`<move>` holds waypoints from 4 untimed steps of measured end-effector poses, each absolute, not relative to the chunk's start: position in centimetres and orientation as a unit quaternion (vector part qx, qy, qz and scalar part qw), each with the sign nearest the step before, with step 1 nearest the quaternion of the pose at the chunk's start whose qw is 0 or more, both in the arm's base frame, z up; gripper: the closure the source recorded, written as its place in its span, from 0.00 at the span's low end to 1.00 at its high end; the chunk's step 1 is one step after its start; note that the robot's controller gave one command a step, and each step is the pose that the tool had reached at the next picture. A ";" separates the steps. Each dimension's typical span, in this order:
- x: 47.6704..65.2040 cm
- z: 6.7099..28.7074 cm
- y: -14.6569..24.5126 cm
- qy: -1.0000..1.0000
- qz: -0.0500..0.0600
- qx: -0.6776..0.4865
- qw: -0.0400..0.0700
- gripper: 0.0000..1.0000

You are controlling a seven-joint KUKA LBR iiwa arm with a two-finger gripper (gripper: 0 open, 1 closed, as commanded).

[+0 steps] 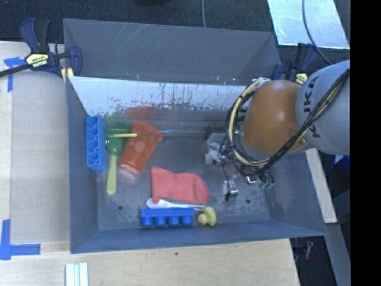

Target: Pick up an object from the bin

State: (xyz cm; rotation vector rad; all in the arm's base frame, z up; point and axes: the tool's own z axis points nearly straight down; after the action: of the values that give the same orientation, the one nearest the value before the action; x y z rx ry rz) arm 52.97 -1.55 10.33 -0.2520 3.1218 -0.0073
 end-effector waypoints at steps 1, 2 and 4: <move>55.1 8.3 3.8 1.000 -0.002 -0.027 0.007 0.00; 56.1 7.4 7.0 0.999 -0.001 0.031 0.007 1.00; 56.9 12.5 6.3 0.999 -0.002 0.054 0.005 1.00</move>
Offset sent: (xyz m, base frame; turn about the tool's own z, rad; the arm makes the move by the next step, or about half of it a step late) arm 0.0331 0.0535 -0.0333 0.3489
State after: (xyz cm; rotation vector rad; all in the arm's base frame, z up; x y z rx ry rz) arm 56.95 6.29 12.53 0.1702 3.1264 -0.0054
